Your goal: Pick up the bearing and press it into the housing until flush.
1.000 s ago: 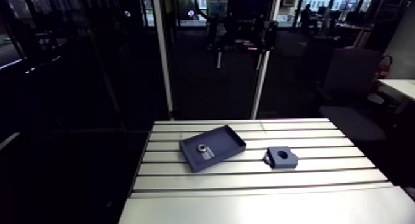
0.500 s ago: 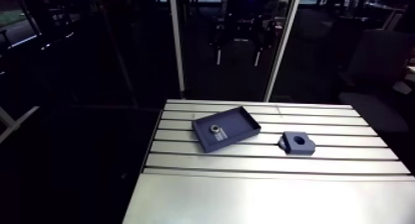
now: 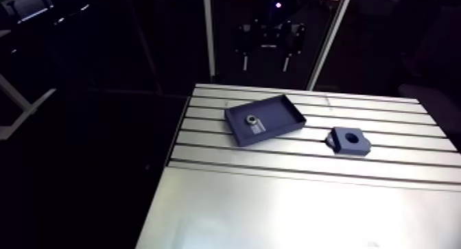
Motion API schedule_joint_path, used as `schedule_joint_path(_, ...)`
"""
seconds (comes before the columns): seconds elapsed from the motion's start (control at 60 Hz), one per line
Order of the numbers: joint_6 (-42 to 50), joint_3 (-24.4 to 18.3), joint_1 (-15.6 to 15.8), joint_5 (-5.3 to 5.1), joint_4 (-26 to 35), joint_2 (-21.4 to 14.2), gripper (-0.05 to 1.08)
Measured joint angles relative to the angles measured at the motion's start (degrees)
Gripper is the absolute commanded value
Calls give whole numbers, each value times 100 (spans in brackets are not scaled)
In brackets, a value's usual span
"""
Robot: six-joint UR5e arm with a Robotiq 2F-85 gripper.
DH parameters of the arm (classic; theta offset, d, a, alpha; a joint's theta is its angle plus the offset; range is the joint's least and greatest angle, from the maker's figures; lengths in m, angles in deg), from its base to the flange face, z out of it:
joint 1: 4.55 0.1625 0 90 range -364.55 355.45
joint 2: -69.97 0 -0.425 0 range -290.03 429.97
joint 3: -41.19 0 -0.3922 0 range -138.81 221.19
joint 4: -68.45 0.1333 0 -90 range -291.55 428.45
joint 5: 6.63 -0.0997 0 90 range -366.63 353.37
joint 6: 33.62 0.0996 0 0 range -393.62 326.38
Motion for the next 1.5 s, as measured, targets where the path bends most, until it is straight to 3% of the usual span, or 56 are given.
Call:
schedule_joint_path(0.233,46,227,62,151,-477,323,1)
schedule_joint_path(0.383,49,308,75,186,-658,478,5)
schedule_joint_path(0.7,43,415,80,185,-836,594,26)
schedule_joint_path(1.5,-6,762,91,139,-1163,695,28)
